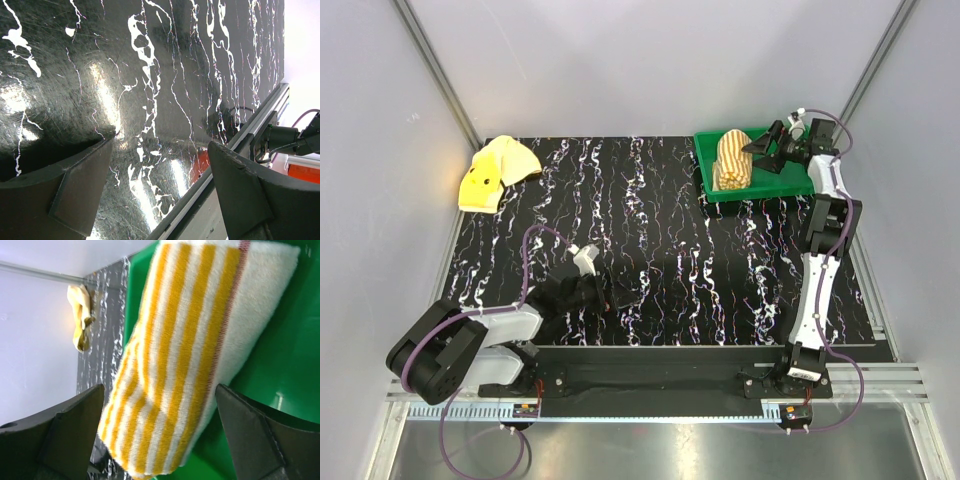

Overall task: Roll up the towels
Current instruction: Place the rolled towel into the container

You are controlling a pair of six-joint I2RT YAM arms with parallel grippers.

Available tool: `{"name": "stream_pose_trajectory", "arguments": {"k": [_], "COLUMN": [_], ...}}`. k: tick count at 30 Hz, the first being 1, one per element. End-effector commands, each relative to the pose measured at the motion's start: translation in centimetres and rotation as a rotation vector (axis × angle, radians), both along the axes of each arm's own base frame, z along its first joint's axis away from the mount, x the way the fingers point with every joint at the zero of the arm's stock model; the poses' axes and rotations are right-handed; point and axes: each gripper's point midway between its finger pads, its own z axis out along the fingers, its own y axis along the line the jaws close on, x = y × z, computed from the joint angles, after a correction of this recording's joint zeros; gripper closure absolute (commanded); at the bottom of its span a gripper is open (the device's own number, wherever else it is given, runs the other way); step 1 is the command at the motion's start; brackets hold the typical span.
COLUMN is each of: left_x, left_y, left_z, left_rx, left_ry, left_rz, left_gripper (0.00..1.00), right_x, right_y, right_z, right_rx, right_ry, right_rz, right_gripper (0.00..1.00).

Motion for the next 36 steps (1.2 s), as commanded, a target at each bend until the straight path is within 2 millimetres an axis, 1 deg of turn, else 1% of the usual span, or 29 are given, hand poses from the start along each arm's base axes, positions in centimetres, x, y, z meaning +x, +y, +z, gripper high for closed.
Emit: {"name": "stream_pose_trajectory", "arguments": {"k": [1,2,4,7,8,12,13,14,16,17,21,23,24,27,32,36], "left_x": [-1.2,-1.3,-1.3,-1.2,-1.2,-1.2,-1.2,-1.3,-1.1,-1.2,-1.1,-1.2,-1.1,-1.1,-1.1,-1.1], "left_y": [1.9,1.9,1.9,1.9,1.8,1.8,1.8,1.8,1.8,1.8,1.7,1.7,1.7,1.7,1.7,1.7], "left_z": [-3.4,-3.5,-3.5,-3.4,-3.4,-3.4,-3.4,-3.5,-3.4,-3.5,-3.5,-3.5,-3.5,-3.5,-3.5,-3.5], "left_rx": [0.122,0.123,0.123,0.123,0.121,0.122,0.122,0.125,0.125,0.126,0.124,0.126,0.125,0.125,0.126,0.126], "left_ry": [0.077,0.078,0.078,0.076,0.073,0.076,0.076,0.078,0.076,0.079,0.078,0.078,0.077,0.079,0.08,0.08], "left_rz": [0.02,0.019,0.019,0.019,0.019,0.017,0.016,0.015,0.018,0.016,0.015,0.014,0.014,0.013,0.014,0.013], "left_gripper": [0.15,0.15,0.15,0.15,0.15,0.15,0.15,0.15,0.15,0.15,0.15,0.15,0.15,0.15,0.15,0.15], "right_x": [0.4,0.6,0.8,1.1,1.2,1.2,1.2,1.2,1.1,1.1,1.0,1.1,1.1,1.2,1.2,1.1], "right_y": [-0.1,-0.2,-0.4,-0.8,-0.9,-1.4,-1.1,-1.0,-0.3,0.4,2.4,3.0,3.7,4.6,5.4,6.5], "right_z": [8.0,8.3,8.0,6.8,5.9,3.6,3.3,2.6,2.0,1.7,0.5,0.0,-0.1,-0.8,-2.0,-2.3], "right_rx": [0.004,0.001,-0.004,-0.022,-0.031,-0.071,-0.08,-0.096,-0.097,-0.104,-0.114,-0.111,-0.111,-0.106,-0.099,-0.091], "right_ry": [-0.164,-0.17,-0.161,-0.125,-0.1,-0.049,-0.043,-0.029,-0.018,-0.018,-0.002,0.001,0.004,0.014,0.034,0.031], "right_rz": [-0.001,-0.012,-0.028,-0.056,-0.067,-0.1,-0.1,-0.105,-0.091,-0.079,-0.048,-0.039,-0.03,-0.02,-0.014,0.01], "right_gripper": [0.0,0.0,0.0,0.0,0.0,0.0,0.04,0.07,0.12,0.18,0.28,0.3,0.31,0.32,0.33,0.33]}}
